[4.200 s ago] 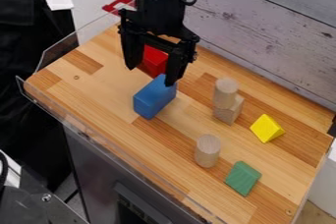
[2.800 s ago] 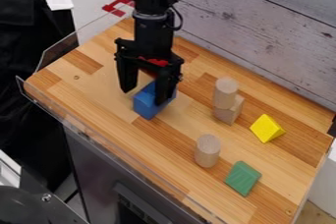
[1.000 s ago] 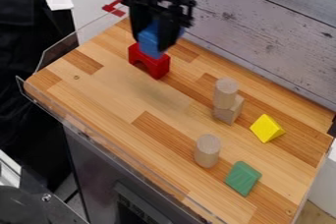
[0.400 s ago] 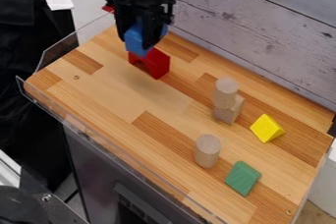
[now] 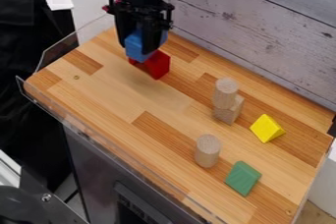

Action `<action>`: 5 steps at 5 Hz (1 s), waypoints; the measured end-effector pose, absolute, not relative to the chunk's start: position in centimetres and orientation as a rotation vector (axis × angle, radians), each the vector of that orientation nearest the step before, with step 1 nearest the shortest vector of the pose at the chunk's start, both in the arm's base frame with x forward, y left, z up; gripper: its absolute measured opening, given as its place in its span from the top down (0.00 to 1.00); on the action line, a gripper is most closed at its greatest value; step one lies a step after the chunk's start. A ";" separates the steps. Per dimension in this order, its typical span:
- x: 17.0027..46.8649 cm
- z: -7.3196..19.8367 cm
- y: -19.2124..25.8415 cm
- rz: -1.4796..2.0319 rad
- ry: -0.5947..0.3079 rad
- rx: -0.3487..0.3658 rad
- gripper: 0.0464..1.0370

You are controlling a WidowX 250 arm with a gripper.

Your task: Put the blue rectangular block on the top of the red arch

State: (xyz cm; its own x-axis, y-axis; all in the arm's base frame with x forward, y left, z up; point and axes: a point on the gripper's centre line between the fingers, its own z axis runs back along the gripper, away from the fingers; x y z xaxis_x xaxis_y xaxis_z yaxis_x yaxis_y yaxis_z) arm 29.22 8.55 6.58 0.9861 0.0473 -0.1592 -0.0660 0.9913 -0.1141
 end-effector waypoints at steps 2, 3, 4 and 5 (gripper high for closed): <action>29.7 5.9 8.8 0.054 0.165 -0.131 0.48; 29.6 4.9 9.1 0.063 0.194 -0.142 0.48; 30.0 4.6 9.3 0.065 0.195 -0.142 0.48; 30.2 4.5 9.6 0.067 0.195 -0.142 0.41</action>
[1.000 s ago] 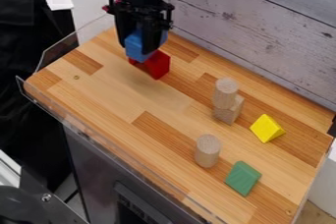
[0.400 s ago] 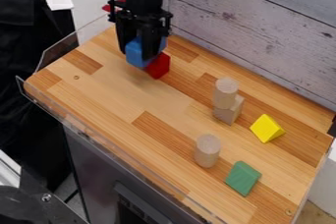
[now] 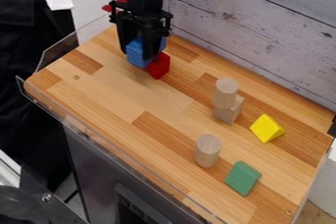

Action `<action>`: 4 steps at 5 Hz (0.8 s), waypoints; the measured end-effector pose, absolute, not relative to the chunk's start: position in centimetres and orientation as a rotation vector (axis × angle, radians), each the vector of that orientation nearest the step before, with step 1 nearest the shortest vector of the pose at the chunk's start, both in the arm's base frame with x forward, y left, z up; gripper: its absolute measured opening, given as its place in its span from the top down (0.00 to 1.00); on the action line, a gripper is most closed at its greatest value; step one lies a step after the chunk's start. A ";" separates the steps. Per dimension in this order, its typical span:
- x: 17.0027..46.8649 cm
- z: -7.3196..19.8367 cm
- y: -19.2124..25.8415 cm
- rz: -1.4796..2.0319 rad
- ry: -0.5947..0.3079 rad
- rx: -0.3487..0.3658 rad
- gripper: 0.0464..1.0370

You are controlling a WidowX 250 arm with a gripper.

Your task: Put the blue rectangular block on the top of the red arch

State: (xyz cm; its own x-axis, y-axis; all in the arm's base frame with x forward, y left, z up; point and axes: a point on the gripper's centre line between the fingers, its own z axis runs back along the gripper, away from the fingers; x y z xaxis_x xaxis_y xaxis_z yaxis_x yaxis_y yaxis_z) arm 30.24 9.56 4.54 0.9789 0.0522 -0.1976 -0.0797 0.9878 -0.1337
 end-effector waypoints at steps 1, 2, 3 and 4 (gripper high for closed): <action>30.1 3.8 9.5 0.081 0.221 -0.148 0.11; 30.2 3.9 9.3 0.100 0.219 -0.150 0.03; 29.8 4.3 8.8 0.106 0.223 -0.139 0.04; 29.1 7.0 8.4 0.112 0.173 -0.100 0.04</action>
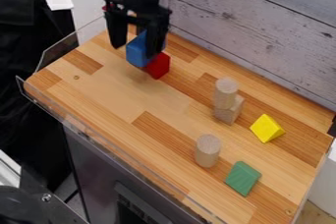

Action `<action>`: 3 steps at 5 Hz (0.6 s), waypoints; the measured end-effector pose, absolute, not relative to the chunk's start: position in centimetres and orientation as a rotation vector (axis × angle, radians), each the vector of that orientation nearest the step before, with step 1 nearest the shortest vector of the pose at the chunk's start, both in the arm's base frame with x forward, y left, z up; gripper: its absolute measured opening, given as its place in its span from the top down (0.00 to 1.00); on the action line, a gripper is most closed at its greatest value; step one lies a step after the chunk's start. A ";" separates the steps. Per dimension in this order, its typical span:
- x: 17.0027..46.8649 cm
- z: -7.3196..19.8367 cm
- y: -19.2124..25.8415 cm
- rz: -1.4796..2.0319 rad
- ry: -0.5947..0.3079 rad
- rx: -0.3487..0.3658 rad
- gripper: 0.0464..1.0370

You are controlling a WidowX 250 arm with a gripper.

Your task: Put the blue rectangular block on the top of the red arch

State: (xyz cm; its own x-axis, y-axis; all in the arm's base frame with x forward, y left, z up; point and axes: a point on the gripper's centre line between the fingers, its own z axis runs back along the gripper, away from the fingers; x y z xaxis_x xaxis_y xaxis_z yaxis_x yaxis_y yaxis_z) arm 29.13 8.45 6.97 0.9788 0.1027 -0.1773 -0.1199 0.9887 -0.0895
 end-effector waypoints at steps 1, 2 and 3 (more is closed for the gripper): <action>27.8 11.4 7.1 0.108 0.096 -0.027 0.04; 25.7 12.7 5.3 0.087 0.133 0.007 0.04; 23.6 12.2 2.7 0.075 0.180 0.006 0.04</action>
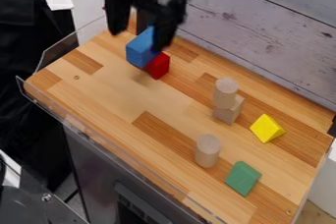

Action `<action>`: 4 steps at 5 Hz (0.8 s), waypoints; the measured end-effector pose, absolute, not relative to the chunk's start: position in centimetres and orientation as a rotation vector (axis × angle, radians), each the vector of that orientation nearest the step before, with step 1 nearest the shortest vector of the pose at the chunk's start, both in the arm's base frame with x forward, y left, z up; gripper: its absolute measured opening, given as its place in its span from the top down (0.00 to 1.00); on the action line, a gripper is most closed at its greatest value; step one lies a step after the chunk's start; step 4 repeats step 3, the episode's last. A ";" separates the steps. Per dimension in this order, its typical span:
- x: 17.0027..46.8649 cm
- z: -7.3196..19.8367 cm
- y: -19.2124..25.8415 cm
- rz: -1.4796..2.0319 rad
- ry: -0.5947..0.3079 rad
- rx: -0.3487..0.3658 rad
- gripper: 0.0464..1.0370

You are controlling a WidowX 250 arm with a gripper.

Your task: Put the blue rectangular block on the top of the red arch

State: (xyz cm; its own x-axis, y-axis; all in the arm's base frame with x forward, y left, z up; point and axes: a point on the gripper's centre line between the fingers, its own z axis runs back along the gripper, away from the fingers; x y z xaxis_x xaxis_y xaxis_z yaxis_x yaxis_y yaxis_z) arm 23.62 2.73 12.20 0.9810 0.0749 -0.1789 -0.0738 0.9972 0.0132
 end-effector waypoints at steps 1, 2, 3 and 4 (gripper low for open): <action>22.7 10.0 0.0 0.056 0.190 -0.050 0.04; 22.6 7.9 -2.5 0.024 0.221 -0.089 0.04; 23.0 7.6 -2.9 0.024 0.193 -0.080 0.04; 23.0 7.6 -2.9 0.024 0.193 -0.080 0.04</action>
